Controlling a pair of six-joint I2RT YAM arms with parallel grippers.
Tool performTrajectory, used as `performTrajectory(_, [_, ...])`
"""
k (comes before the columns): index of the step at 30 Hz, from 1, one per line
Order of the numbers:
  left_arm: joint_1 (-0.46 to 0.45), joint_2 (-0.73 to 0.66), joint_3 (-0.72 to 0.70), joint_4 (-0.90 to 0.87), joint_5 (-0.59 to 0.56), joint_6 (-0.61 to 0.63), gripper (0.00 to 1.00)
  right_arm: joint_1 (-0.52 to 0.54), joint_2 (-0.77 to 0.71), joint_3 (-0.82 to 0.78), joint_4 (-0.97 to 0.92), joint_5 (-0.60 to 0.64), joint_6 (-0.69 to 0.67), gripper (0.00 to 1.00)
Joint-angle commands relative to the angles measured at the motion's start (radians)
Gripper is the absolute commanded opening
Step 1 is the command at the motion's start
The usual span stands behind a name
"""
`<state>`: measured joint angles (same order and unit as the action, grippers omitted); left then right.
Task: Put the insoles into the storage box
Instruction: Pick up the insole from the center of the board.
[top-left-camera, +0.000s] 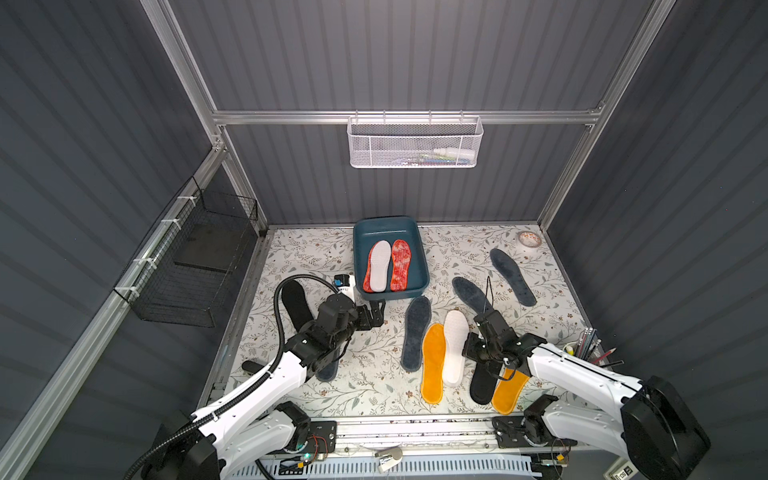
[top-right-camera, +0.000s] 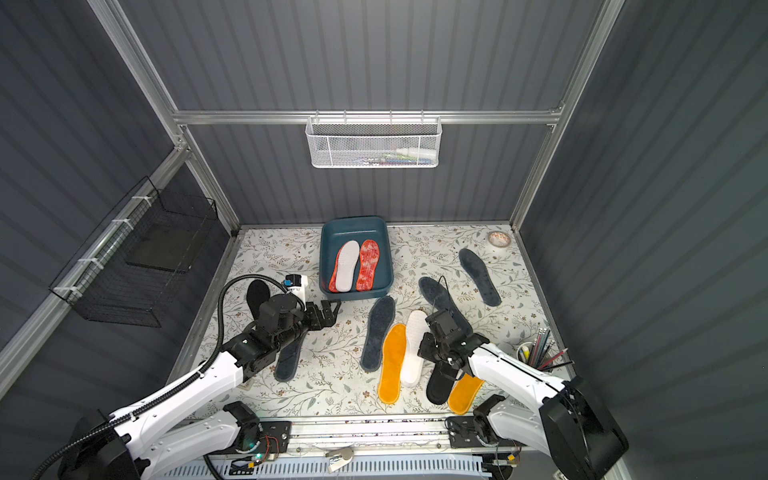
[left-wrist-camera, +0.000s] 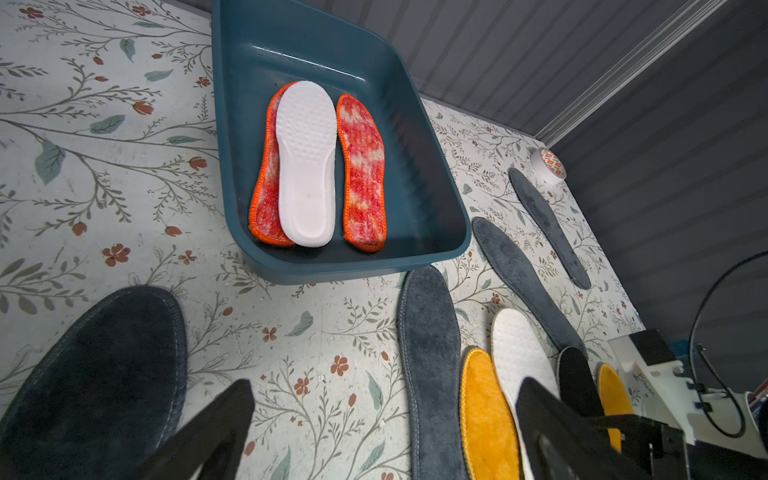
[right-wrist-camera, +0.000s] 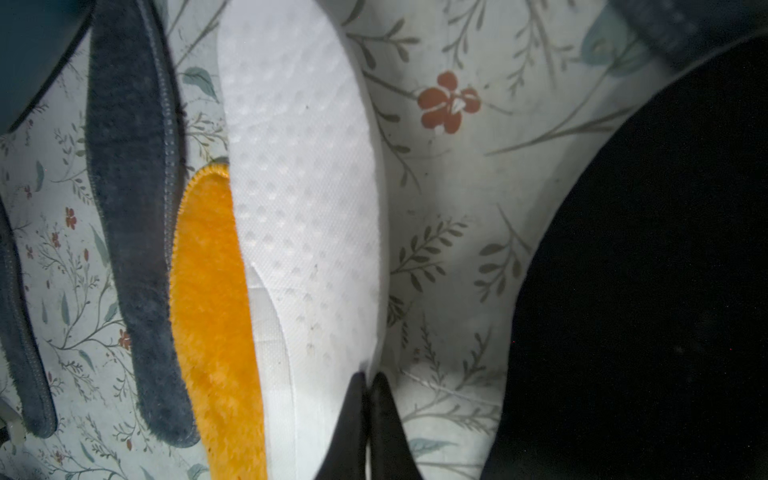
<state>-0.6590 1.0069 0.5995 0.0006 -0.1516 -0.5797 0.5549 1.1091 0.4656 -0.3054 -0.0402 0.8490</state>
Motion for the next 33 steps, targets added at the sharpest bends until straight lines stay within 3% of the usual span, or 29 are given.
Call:
performTrajectory(1, [0.005,-0.013,0.021,-0.048,-0.047,-0.017,1.00,-0.014,-0.055,0.051,-0.071,0.046,-0.030,0.00])
performTrajectory(8, [0.007,-0.020,0.035,-0.092,-0.113,-0.054,1.00,-0.065,-0.166,0.128,-0.180,0.097,-0.099,0.00])
performTrajectory(16, [0.025,-0.026,0.019,-0.014,-0.004,-0.072,0.99,-0.086,-0.179,0.250,-0.140,0.065,-0.197,0.00])
performTrajectory(25, [0.160,-0.009,-0.081,0.220,0.346,-0.164,0.92,-0.075,-0.047,0.363,0.082,-0.111,-0.220,0.00])
performTrajectory(33, [0.177,0.125,-0.092,0.465,0.607,-0.207,0.90,0.011,0.133,0.469,0.224,-0.174,-0.187,0.00])
